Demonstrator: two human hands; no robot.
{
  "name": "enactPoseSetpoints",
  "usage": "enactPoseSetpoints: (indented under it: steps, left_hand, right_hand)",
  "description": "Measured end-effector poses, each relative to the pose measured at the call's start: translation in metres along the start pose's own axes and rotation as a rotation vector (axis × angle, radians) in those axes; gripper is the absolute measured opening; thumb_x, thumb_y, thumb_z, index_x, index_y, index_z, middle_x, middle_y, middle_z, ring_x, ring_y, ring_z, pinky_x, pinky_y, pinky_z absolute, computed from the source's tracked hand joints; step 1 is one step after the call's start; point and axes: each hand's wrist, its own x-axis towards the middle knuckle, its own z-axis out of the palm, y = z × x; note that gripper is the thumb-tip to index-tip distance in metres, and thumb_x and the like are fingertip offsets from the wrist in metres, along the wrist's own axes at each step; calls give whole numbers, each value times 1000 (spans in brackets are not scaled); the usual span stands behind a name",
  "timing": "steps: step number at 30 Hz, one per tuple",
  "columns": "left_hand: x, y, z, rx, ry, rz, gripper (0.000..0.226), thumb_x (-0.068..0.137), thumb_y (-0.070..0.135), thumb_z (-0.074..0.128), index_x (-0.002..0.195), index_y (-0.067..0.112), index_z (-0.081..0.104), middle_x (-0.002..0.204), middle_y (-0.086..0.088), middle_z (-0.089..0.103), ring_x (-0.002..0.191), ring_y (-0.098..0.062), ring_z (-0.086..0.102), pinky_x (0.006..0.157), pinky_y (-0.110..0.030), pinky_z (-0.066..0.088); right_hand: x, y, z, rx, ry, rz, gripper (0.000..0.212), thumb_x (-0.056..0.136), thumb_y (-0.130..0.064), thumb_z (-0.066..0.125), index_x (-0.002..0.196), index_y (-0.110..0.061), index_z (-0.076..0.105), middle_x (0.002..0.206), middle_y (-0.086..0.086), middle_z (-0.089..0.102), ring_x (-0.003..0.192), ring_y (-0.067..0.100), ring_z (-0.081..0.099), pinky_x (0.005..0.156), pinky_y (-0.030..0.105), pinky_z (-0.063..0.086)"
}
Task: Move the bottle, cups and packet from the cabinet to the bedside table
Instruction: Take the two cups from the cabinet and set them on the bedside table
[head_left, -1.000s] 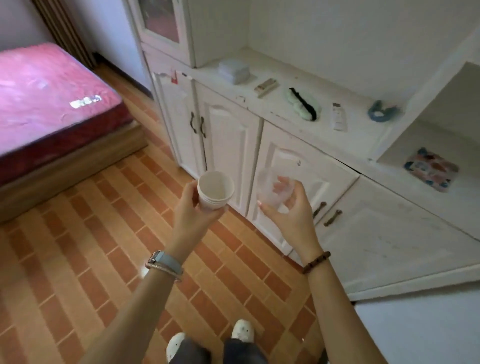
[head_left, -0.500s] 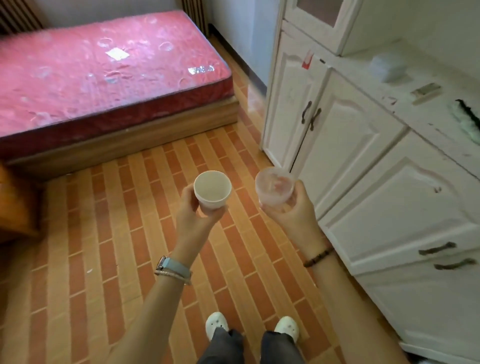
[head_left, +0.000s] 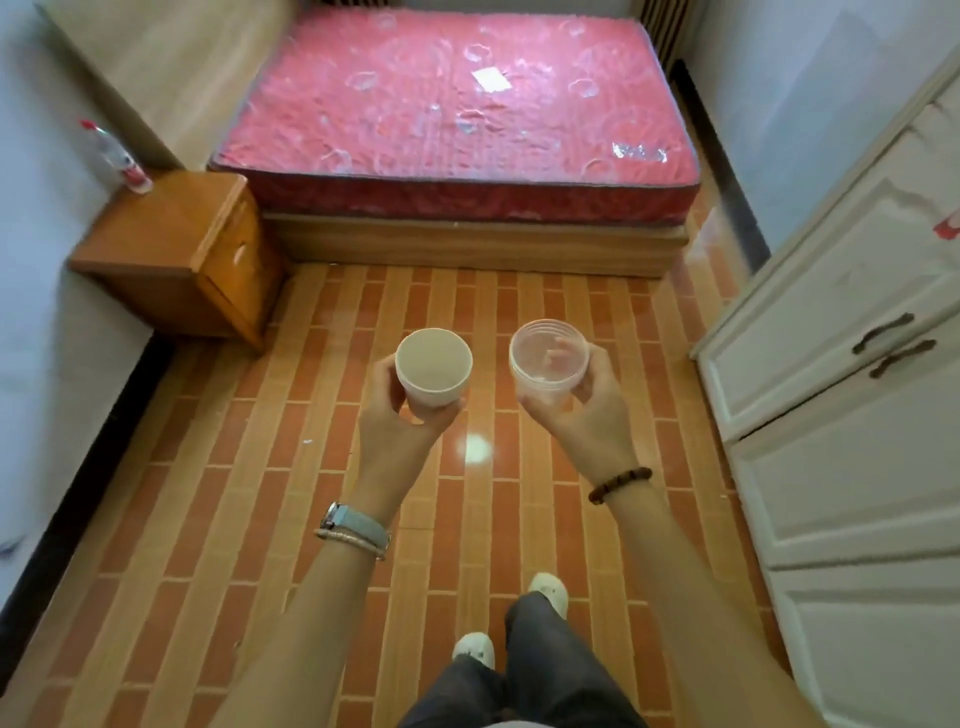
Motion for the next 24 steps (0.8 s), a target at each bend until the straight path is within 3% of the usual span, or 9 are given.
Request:
enactPoseSetpoints:
  steps: [7,16,20,24]
  left_hand:
    - [45,-17,-32,40,228,-70,70,68,18,85,126,28,46,122,14,55,115,0,52,93,-21,47]
    - [123,-19,-36,50,461,-153,68,69,23,84,118,48,43,121,17,54,115,-3,51,94,-23,46]
    - [151,-21,-38,26,535,-193,70,69,22,84,126,37,45,122,14,54,116,-5,51,95,-24,46]
    - [172,-27,-52,10,581,-229,67,70,21,83,118,47,44,118,21,54,114,1,51,88,-17,44]
  right_hand:
    - [74,-8,60,18,-217,-98,66,72,-25,85,127,-20,49,119,-9,60,111,2,57,90,15,49]
    - [185,-22,102,40,-433,-165,62,71,-24,85,124,-20,52,117,-8,61,109,5,58,83,9,47]
    - [227,-27,123,14,-527,-197,61,73,-24,84,124,-20,52,117,-8,60,107,0,56,80,3,42]
    - [260,-26,152,17,-613,-193,60,74,-27,83,124,-24,51,118,-11,60,110,2,56,85,10,47]
